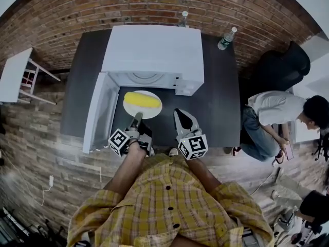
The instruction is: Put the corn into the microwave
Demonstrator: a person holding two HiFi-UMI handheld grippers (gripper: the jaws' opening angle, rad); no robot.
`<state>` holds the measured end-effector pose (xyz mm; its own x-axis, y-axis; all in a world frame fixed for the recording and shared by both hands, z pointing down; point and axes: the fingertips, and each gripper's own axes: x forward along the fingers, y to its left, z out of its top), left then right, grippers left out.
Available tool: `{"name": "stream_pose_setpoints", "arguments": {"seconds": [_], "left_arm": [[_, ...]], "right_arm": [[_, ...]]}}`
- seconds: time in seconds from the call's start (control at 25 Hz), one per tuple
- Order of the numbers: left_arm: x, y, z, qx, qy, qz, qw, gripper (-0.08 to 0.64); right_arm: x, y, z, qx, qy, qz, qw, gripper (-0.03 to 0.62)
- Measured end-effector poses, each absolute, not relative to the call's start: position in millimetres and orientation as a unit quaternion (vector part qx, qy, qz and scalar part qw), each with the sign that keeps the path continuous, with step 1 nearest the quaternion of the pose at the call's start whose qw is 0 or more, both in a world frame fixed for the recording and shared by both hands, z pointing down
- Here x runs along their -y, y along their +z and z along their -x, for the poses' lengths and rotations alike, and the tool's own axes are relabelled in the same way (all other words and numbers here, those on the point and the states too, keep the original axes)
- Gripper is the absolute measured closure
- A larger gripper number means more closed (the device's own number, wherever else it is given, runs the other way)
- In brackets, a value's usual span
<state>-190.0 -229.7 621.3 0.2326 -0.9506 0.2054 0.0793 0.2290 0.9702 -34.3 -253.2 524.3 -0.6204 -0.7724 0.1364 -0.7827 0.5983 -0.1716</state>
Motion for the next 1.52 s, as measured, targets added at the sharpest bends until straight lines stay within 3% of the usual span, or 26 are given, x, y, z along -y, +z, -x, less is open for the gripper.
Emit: {"name": "stream_pose_setpoints", "arguments": {"seconds": [1.52], "left_arm": [[348,693,205,0.5,-0.389,-0.457,0.624,0.531]], "right_arm": [[281,535,23,0.882,0.108,-0.457,0.052,0.592]]}}
